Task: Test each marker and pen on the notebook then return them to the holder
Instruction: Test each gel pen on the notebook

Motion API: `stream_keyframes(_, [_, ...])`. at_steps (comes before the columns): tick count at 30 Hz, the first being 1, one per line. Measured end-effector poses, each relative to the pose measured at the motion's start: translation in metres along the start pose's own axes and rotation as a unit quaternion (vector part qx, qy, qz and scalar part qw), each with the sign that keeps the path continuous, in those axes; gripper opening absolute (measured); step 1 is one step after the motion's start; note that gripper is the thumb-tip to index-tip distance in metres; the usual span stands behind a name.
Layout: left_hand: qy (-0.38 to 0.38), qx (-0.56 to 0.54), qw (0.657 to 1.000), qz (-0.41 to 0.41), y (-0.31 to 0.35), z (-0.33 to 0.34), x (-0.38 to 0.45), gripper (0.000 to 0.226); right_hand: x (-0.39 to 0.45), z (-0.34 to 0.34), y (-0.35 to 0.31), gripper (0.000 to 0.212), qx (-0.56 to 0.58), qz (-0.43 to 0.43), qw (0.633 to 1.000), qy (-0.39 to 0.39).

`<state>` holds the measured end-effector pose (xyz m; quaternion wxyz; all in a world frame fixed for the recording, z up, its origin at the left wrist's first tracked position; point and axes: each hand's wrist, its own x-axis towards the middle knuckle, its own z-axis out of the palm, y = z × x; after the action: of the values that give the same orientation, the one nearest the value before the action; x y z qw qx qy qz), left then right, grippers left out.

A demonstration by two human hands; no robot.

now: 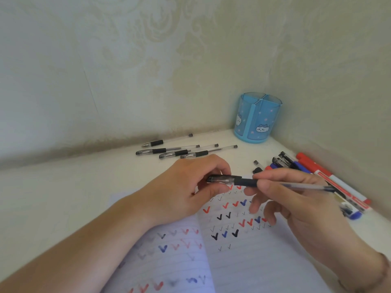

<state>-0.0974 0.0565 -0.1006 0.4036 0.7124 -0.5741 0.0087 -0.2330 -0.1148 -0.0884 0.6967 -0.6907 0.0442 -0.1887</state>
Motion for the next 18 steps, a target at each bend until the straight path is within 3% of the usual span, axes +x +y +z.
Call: stream_keyframes(18, [0.065, -0.056, 0.996, -0.013, 0.0059, 0.0046, -0.0016, 0.016, -0.0074, 0.0081, 0.0022, 0.051, -0.02, -0.019, 0.999, 0.036])
